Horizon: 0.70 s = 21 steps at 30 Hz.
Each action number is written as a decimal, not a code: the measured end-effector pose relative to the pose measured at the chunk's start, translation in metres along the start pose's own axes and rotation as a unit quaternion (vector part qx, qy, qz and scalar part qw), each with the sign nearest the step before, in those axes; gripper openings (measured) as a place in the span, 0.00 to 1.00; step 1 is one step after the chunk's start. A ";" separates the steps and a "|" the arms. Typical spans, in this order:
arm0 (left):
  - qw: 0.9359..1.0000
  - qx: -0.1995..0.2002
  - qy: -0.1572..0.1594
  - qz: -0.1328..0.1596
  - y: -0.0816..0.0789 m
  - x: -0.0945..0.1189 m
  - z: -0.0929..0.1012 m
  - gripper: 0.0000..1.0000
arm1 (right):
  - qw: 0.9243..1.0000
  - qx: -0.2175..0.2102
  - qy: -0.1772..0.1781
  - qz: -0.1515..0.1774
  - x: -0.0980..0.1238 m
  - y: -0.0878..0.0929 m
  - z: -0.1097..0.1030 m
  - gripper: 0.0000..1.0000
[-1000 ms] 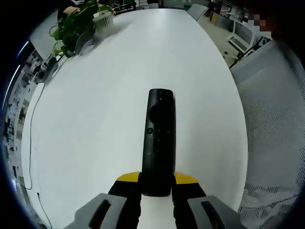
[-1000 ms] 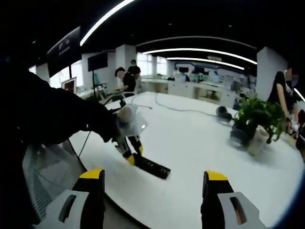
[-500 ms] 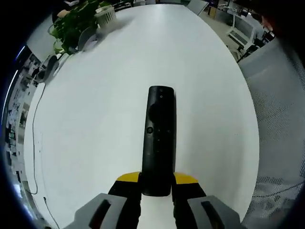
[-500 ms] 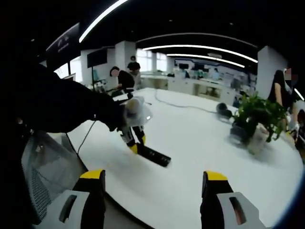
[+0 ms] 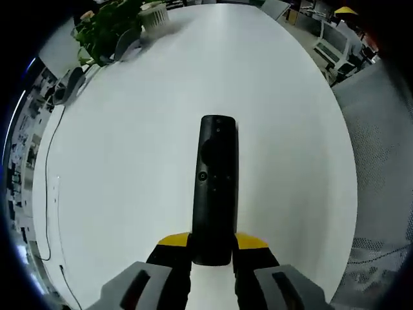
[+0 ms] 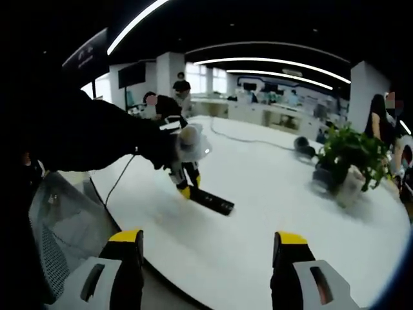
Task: Press the specified remote control buttons in sequence, fully releasing each button before pressing the next.
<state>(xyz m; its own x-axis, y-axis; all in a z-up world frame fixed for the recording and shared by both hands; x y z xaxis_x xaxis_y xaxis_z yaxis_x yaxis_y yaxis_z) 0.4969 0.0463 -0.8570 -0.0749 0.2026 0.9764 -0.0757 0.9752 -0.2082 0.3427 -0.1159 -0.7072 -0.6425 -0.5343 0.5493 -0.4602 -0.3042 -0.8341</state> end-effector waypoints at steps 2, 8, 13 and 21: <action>1.000 -0.004 0.002 -0.006 -0.001 0.000 0.000 0.24 | 1.000 0.000 -0.001 -0.001 0.000 0.000 0.000 0.81; 1.000 -0.005 0.011 -0.011 -0.001 0.000 -0.001 0.24 | 1.000 0.000 0.000 0.000 0.000 0.000 0.000 0.81; 1.000 -0.014 -0.001 -0.012 0.000 0.000 -0.011 0.24 | 1.000 -0.001 0.002 0.000 0.000 0.001 0.001 0.81; 1.000 -0.007 -0.008 -0.013 0.002 -0.001 -0.030 0.24 | 1.000 -0.001 0.004 -0.005 -0.001 0.002 0.001 0.81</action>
<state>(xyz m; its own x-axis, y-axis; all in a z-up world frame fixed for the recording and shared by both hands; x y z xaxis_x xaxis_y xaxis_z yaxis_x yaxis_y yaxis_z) 0.5270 0.0511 -0.8564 -0.0887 0.1755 0.9805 -0.0634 0.9814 -0.1814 0.3432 -0.1172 -0.7089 -0.6427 -0.5253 0.5577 -0.4677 -0.3075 -0.8287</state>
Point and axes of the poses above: the point that each gripper's makers call its tool centre point, and the gripper's own axes: x roughly backward along the fingers, z roughly to its right, y roughly out of its underside, the point moved 1 cm from there along x, roughly backward along the fingers, and after that the axes turned 3 degrees about -x, right-handed, at the moved point
